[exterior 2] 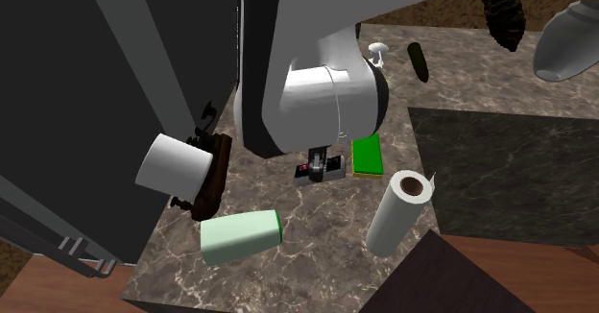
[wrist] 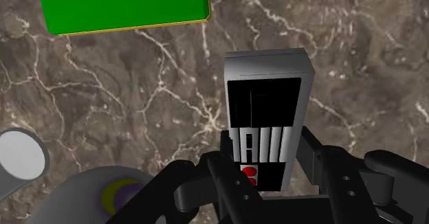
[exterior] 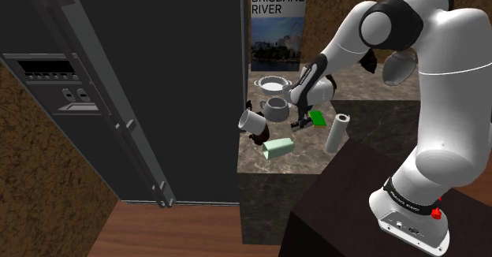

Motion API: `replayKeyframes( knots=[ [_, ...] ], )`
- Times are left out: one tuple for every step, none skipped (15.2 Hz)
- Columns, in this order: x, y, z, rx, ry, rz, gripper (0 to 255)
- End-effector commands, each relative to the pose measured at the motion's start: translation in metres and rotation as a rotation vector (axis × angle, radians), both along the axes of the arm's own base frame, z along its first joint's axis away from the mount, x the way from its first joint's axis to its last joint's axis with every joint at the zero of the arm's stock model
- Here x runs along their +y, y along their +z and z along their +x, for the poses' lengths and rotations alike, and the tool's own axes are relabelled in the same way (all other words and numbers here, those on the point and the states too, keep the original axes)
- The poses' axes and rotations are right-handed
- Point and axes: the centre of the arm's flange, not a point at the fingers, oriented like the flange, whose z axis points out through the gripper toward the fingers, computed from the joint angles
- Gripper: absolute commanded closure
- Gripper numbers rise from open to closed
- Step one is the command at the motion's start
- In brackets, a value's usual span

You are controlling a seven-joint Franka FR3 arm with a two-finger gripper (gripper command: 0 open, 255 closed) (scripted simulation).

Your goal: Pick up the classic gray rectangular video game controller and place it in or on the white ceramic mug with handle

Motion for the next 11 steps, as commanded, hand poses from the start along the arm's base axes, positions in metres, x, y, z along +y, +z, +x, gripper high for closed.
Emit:
replayKeyframes(
  knots=[
    [0.0, 0.011, 0.0, 0.0, 0.0, 0.0, 255],
    [0.0, 0.016, 0.0, 0.0, 0.0, 0.0, 255],
    [0.0, 0.022, 0.0, 0.0, 0.0, 0.0, 255],
    [0.0, 0.027, 0.0, 0.0, 0.0, 0.0, 255],
    [0.0, 0.032, 0.0, 0.0, 0.0, 0.0, 255],
    [0.0, 0.038, 0.0, 0.0, 0.0, 0.0, 255],
    [0.0, 0.043, 0.0, 0.0, 0.0, 0.0, 255],
    [0.0, 0.048, 0.0, 0.0, 0.0, 0.0, 255],
    [0.0, 0.053, 0.0, 0.0, 0.0, 0.0, 255],
    [0.0, 0.059, 0.0, 0.0, 0.0, 0.0, 255],
    [0.0, 0.064, 0.0, 0.0, 0.0, 0.0, 255]
  ],
)
